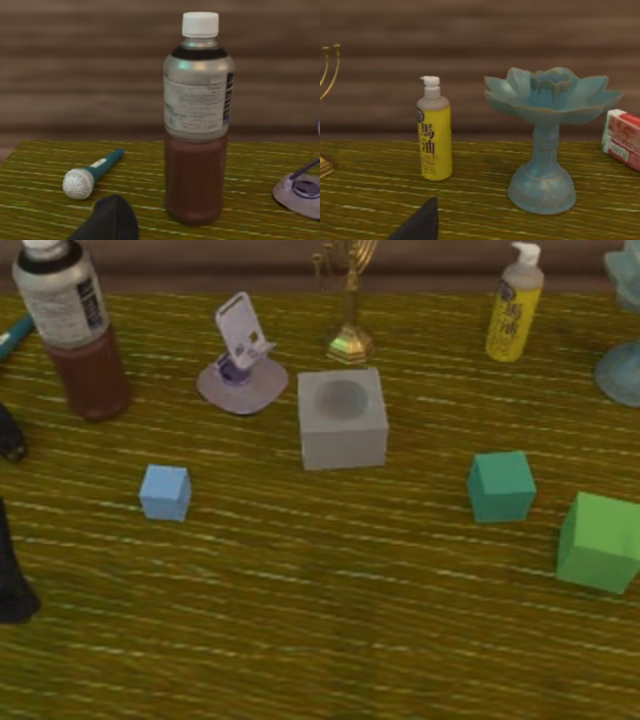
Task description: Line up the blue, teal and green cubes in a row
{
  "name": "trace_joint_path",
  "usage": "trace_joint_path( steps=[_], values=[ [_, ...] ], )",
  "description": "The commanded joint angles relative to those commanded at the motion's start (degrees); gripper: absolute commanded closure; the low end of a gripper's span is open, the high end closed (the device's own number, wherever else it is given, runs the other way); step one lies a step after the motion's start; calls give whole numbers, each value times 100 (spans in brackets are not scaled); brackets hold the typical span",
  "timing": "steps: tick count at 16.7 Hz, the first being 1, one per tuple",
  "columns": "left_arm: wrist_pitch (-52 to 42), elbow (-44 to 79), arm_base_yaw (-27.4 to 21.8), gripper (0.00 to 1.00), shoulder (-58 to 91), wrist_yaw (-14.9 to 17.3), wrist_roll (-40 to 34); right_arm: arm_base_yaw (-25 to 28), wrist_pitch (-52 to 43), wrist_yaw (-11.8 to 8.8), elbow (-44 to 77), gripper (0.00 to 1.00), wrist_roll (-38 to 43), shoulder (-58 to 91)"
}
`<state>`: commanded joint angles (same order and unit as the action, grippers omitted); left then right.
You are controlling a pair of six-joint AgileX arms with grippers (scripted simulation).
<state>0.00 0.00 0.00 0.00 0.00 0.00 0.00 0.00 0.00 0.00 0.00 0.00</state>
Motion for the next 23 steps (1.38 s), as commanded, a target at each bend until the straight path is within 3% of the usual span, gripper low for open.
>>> trace_joint_path(
  steps=[4, 9, 23],
  values=[
    [-94, 174, -13, 0, 175, -12, -18, 0, 0, 0, 0, 0, 0, 0],
    [-916, 1525, -181, 0, 1681, -40, -129, 0, 0, 0, 0, 0, 0, 0],
    [-5246, 7825, -1176, 0, 10001, 24, -557, 0, 0, 0, 0, 0, 0, 0]
  ],
)
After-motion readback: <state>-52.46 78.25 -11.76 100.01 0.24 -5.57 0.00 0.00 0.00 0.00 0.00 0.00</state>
